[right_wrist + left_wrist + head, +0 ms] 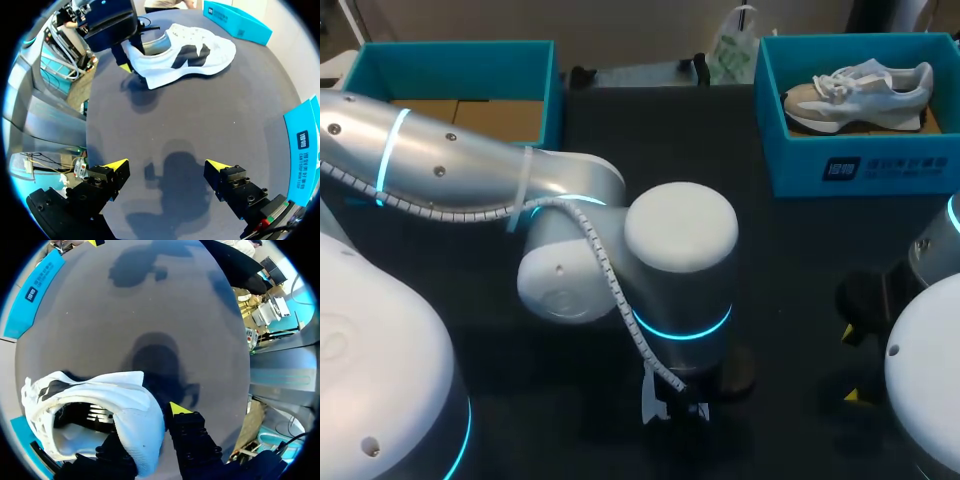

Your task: Take the shoe out of the shoebox, open the shoe tongue, remove and reinsert the insole, then place the shoe into the shoebox

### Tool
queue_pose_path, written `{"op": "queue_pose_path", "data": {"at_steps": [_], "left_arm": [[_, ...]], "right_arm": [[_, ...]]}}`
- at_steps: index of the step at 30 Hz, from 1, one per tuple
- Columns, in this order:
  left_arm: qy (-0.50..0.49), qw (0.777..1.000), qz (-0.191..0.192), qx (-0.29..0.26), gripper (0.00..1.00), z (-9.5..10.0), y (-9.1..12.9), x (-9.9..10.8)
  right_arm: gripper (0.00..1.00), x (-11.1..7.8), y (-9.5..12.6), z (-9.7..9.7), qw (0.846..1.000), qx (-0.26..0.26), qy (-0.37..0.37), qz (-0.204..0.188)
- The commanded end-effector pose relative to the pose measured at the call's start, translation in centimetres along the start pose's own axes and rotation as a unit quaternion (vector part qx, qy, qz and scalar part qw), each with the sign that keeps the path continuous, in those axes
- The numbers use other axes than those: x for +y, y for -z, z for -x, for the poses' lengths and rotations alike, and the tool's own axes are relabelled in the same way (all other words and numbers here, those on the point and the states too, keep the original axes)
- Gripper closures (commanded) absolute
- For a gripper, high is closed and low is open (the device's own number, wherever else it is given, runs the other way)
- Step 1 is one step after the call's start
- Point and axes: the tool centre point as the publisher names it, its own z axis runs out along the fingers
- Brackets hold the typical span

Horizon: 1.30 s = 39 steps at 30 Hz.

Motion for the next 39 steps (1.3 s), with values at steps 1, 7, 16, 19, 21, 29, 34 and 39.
{"op": "queue_pose_path", "data": {"at_steps": [1, 7, 16, 19, 21, 29, 34, 39], "left_arm": [[-0.002, 1.0, -0.002, 0.002, 0.62, 0.0, 0.0, 0.0], [0.012, 1.0, -0.009, -0.012, 0.51, -0.2, 0.3, 0.2], [0.038, 0.999, -0.011, -0.025, 0.46, 0.5, 1.2, 1.0], [0.042, 0.999, -0.01, -0.029, 0.45, 1.0, 1.3, 1.0], [0.046, 0.998, -0.007, -0.033, 0.45, 1.6, 1.4, 0.9], [0.056, 0.998, -0.008, -0.033, 0.45, 2.2, 1.4, 0.7], [0.061, 0.998, -0.008, -0.026, 0.39, 1.6, 0.9, 0.3], [0.059, 0.998, -0.004, -0.028, 0.14, 1.5, 0.4, 0.0]], "right_arm": [[0.0, -0.1, 0.2, -0.2, 1.0, -0.001, 0.0, 0.001], [0.0, -0.1, 0.2, -0.2, 1.0, -0.001, 0.0, 0.001], [0.0, -0.1, 0.2, -0.2, 1.0, -0.001, 0.0, 0.001], [0.0, -0.1, 0.2, -0.2, 1.0, -0.001, 0.0, 0.001], [0.0, -0.1, 0.2, -0.2, 1.0, -0.001, 0.0, 0.001], [0.0, -0.1, 0.2, -0.2, 1.0, -0.001, 0.0, 0.001], [0.0, -0.1, 0.2, -0.2, 1.0, -0.001, 0.0, 0.001], [0.0, -0.1, 0.2, -0.2, 1.0, -0.001, 0.0, 0.001]]}}
